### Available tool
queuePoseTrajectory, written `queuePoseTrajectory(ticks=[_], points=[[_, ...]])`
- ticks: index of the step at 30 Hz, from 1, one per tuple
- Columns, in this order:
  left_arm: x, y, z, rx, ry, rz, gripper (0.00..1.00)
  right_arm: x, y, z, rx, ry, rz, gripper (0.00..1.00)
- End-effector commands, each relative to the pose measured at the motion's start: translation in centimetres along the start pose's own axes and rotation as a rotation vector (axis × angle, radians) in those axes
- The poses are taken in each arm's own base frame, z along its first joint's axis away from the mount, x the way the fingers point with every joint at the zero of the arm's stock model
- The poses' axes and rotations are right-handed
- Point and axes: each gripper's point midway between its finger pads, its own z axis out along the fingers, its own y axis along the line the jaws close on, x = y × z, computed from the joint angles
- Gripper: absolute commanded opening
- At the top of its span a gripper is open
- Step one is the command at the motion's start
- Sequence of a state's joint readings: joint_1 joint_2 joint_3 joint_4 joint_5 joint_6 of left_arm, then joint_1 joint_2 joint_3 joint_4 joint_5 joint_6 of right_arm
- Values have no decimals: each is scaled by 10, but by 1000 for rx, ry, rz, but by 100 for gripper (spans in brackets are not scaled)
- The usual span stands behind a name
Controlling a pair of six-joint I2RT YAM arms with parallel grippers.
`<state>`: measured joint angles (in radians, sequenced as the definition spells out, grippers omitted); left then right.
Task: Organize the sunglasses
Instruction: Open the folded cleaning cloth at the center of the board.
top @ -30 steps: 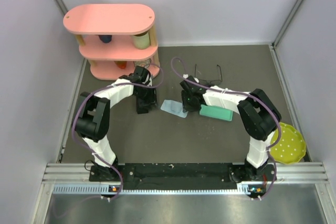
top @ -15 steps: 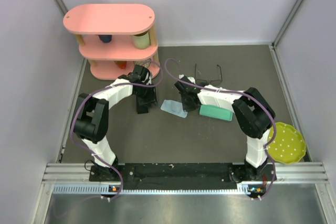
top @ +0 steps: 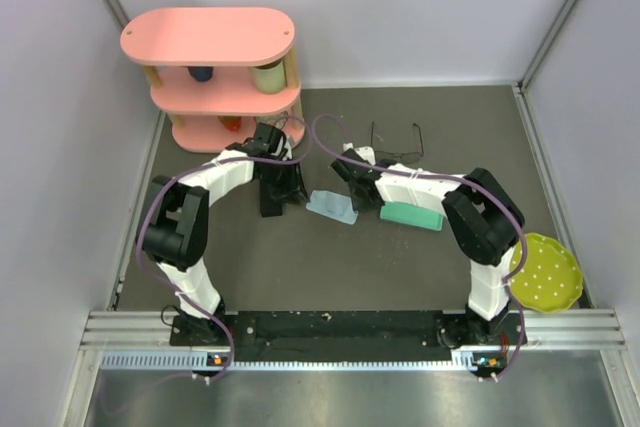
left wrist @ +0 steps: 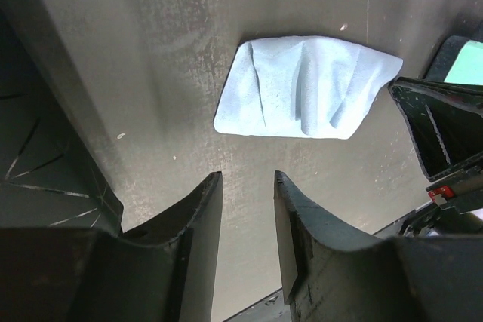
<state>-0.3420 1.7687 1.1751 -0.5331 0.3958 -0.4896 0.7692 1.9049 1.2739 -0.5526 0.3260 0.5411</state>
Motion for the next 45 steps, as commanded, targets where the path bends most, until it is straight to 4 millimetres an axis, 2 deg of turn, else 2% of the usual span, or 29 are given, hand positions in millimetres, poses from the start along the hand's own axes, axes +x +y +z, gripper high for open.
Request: queuePoseTrajectory(ticks=[1,10,16,22,27,32,35,38,42,45], points=[[-9,-8,3,34,-21,-15,38,-13,-17,-15,46,-52,19,0],[4,-28,18,103,30,-58,41,-21,2,-31,-76,-75,77,0],[8,-45,33,155,47,-81,41,-24,27,-39,-211,-88,76,2],[10,-39,40,116,58,-108,40,-18,37,-34,-257,-56,69,22],[8,-40,40,117,48,-106,40,-18,49,-36,-330,-59,9,31],[-4,-24,32,10,-16,-98,36,-32,73,-46,-422,-141,-130,33],[-10,-9,27,-42,-47,-117,31,-43,82,-51,-448,-195,-197,34],[-15,2,23,-52,-63,-143,31,-50,88,-49,-448,-212,-241,35],[-18,1,22,-22,-65,-146,31,-50,95,-43,-440,-213,-310,37],[-17,-3,27,9,-48,-159,31,-42,98,-33,-417,-192,-338,41]])
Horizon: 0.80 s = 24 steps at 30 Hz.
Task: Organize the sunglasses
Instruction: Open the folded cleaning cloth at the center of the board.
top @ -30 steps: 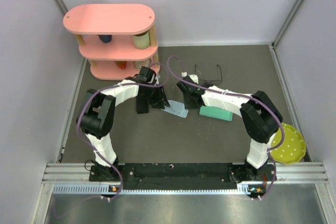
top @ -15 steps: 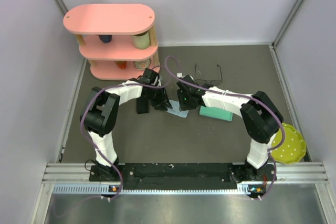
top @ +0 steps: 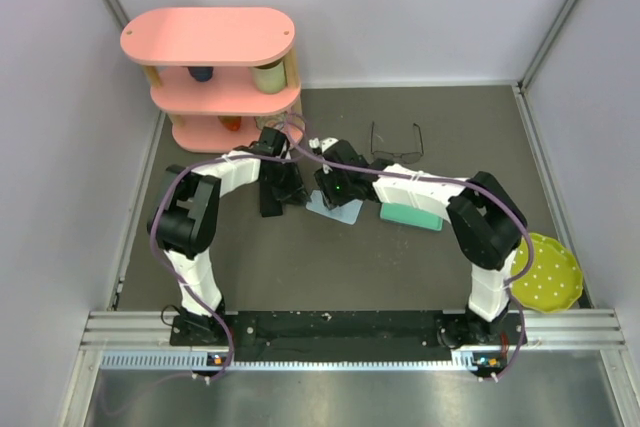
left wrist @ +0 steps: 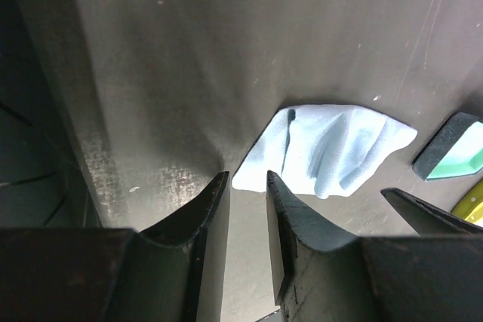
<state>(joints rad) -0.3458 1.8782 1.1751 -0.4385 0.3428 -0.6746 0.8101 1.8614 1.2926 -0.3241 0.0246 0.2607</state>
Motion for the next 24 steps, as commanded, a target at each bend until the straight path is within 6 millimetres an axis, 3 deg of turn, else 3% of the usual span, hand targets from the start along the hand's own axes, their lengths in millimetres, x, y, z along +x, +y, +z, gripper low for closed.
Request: queuePoseTrajectory(ticks=[1,7,13,17,24], points=[[-4,-15,-6,62,-18,14,31,-12,12,10,-4,-30,-91,42],[-1,-12,0,71,0,0,31,1,7,22,43,3,-91,42],[4,-4,6,48,27,-10,31,-1,-5,27,123,0,-63,25],[9,4,10,18,47,-9,29,-11,-9,24,160,-31,-33,3],[9,9,10,-1,49,-5,24,-29,-10,14,171,-86,29,0]])
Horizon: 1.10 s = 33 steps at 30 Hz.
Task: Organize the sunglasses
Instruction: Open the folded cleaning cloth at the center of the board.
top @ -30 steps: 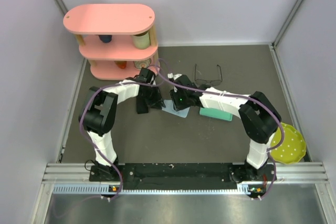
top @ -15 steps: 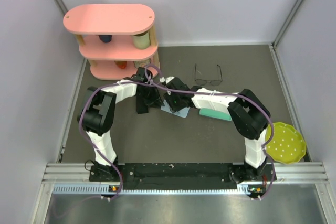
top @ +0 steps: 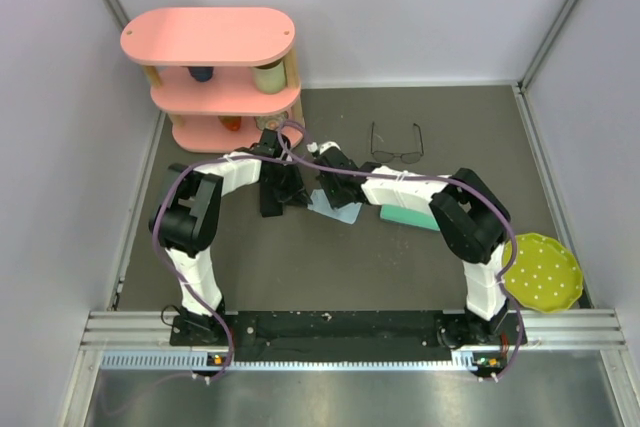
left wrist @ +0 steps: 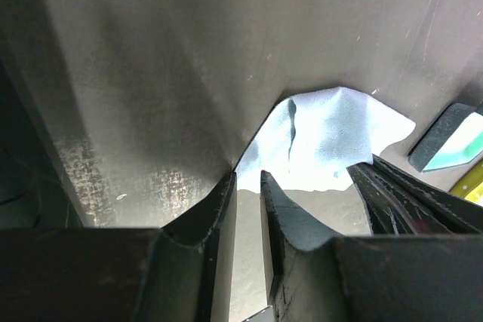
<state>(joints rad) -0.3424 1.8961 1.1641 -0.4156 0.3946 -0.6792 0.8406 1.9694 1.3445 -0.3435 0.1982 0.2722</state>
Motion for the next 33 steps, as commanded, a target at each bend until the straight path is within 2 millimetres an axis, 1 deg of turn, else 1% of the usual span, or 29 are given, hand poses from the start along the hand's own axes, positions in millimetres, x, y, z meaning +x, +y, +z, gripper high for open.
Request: queuePoseTrajectory(ticks=[1,5,6,8,9,10,12,13,14,15,16,17,18,19,20,21,22,23,24,26,27,29,30,31,32,33], points=[[2,11,5,-38,14,5,23,-43,3,-15,1,-113,74,0],[1,12,4,-45,13,7,22,-52,-3,-12,-10,-131,123,0],[0,11,3,-44,10,10,22,-52,-4,-9,-11,-132,128,0],[0,14,1,-54,9,10,22,-60,-9,-6,-8,-148,149,0],[-3,12,0,-51,1,14,21,-60,-11,-2,-1,-146,150,0],[-3,13,-1,-56,2,14,21,-66,-13,-1,3,-160,154,0],[-6,12,-3,-55,-4,20,20,-68,-18,4,17,-161,153,0],[-5,12,-3,-56,1,19,20,-75,-21,4,27,-180,155,0],[-5,12,-3,-55,3,19,20,-78,-26,5,42,-187,148,1],[-6,12,-2,-55,5,20,20,-79,-29,7,56,-191,144,4],[-5,12,-2,-55,8,19,20,-85,-33,10,81,-204,144,13],[-5,12,-2,-54,9,20,20,-89,-37,12,93,-211,141,19],[-5,13,-1,-58,13,20,20,-98,-44,12,115,-227,148,25],[-5,13,-1,-57,14,21,20,-99,-49,16,140,-229,155,39],[-5,13,-2,-59,16,22,20,-101,-52,17,160,-237,156,43],[-5,13,-1,-62,18,25,20,-111,-60,15,194,-259,160,46],[-6,13,-2,-62,17,25,20,-113,-64,14,215,-266,160,50],[-7,13,-1,-64,19,26,20,-116,-65,14,227,-270,159,50],[-9,11,-3,-62,16,28,20,-121,-71,11,235,-277,168,50],[-13,10,-6,-56,4,28,20,-126,-65,4,203,-284,161,49],[-16,8,-7,-52,-3,28,20,-123,-61,2,174,-276,151,49],[-22,7,-10,-41,-12,23,22,-120,-62,-3,171,-268,162,47],[-24,2,-12,-18,-13,23,22,-115,-63,-7,170,-264,161,47],[-29,-1,-14,4,-24,20,22,-112,-64,-7,171,-257,164,46],[-33,-7,-17,35,-34,23,23,-110,-62,-8,161,-251,160,41],[-34,-11,-19,59,-37,13,24,-109,-48,-13,70,-240,143,35]])
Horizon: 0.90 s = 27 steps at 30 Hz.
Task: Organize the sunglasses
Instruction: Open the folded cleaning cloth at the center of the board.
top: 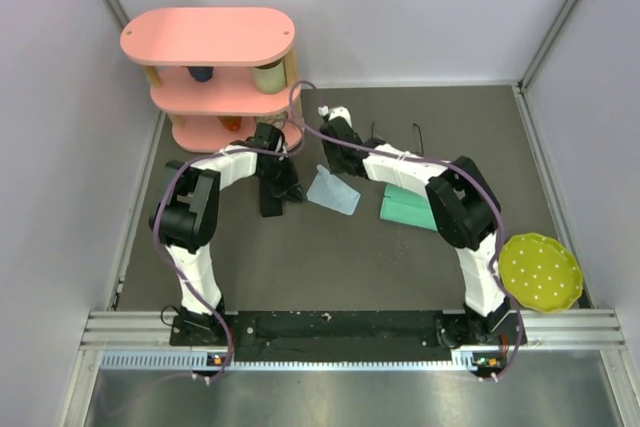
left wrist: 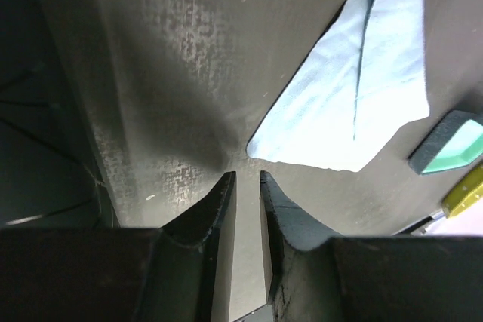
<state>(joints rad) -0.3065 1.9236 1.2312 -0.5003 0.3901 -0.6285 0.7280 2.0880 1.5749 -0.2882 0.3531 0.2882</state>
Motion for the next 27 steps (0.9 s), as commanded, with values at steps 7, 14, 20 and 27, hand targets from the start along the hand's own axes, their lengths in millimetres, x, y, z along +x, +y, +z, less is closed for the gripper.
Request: queuePoseTrajectory(ticks=[7,14,20,27], points=[[-28,-58,-12,307,-40,2,24,17,61,-44,-421,84,25,24],[-15,-56,13,329,18,-18,24,42,68,-27,-437,169,41,24],[3,-22,30,185,77,-79,20,50,58,-14,-406,197,62,24],[8,1,32,52,93,-104,19,50,23,1,-297,205,79,24]])
